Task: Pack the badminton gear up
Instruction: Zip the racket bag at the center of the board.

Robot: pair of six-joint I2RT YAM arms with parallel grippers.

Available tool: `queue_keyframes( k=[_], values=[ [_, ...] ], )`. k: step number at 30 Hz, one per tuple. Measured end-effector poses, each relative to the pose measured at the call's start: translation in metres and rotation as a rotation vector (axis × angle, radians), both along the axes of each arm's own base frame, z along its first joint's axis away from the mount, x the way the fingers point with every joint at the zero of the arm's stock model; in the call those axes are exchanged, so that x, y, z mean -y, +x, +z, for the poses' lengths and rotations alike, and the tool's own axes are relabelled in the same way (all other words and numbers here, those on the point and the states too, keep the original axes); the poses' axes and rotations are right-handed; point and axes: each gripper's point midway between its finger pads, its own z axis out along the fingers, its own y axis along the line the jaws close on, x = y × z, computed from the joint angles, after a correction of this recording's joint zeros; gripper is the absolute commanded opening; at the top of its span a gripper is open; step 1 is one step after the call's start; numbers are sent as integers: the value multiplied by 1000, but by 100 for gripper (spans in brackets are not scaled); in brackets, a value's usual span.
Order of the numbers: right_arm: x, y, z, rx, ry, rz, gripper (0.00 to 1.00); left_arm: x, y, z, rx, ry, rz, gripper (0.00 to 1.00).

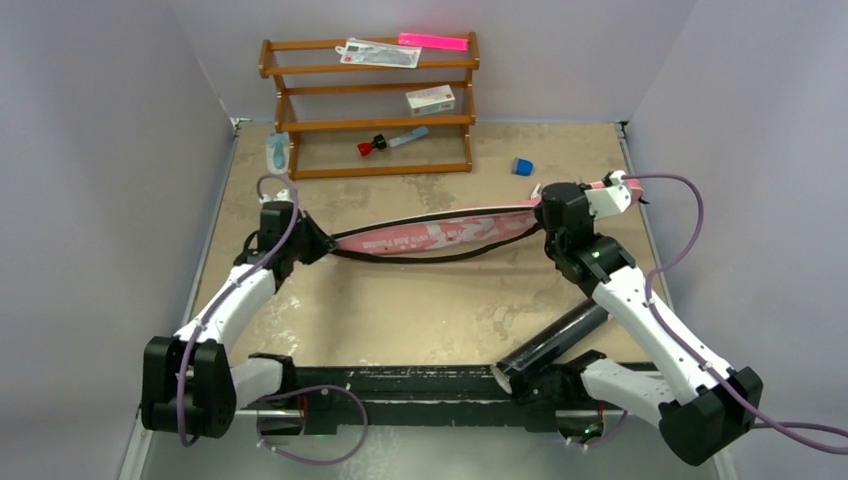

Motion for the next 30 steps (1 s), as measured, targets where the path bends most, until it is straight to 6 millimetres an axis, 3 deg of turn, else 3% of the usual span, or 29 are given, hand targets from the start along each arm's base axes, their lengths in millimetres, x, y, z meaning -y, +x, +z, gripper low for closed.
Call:
queue_keyframes(
  k=[4, 9, 11, 14, 18, 24, 28, 30],
  values=[
    [5, 3, -5, -12, 2, -22, 0, -26, -1, 2, -5, -58, 93, 0],
    [12, 13, -26, -68, 10, -61, 0, -62, -6, 1, 1, -113, 227, 0],
    [11, 15, -35, -86, 18, -56, 0, -60, -7, 1, 0, -128, 218, 3],
    [7, 19, -40, -86, 34, -40, 0, -53, -9, 9, 20, -150, 178, 17],
    [-3, 27, -41, -78, 62, -5, 0, -45, -12, 39, 126, -160, 114, 30],
    [-27, 46, -47, -50, 124, 72, 0, -31, -20, 84, 296, -177, 17, 31],
    [-54, 69, -49, -10, 178, 170, 0, -22, -23, 82, 320, -206, -29, 29],
    [-70, 77, -54, 6, 205, 242, 0, -12, -27, 70, 308, -236, -60, 29]
  ],
)
